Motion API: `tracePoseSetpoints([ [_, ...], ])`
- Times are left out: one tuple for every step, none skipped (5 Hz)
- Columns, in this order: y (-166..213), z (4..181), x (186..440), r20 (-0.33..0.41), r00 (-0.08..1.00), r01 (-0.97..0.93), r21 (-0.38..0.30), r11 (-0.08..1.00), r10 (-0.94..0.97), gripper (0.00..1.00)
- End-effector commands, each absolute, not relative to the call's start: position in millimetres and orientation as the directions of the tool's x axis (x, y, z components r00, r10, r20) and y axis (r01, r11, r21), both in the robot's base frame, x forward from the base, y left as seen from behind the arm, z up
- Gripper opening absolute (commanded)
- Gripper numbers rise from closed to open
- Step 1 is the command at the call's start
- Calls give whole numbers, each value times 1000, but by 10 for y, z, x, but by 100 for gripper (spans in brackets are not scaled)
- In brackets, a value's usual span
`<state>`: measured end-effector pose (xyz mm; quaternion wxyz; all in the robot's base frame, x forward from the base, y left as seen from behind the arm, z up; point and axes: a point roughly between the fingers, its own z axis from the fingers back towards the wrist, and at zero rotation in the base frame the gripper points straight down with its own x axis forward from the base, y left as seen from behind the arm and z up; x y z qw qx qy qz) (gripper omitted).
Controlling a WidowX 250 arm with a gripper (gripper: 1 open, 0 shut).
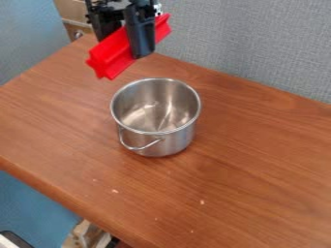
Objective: Put the red object in the metal pot
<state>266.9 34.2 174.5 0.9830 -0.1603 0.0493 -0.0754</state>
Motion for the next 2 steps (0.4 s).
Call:
tracePoseSetpoints([
  [397,1852,2668,-31,990,124,-305,944,-140,0],
  [376,1806,2683,-38,990,118,-308,944,-136,0],
])
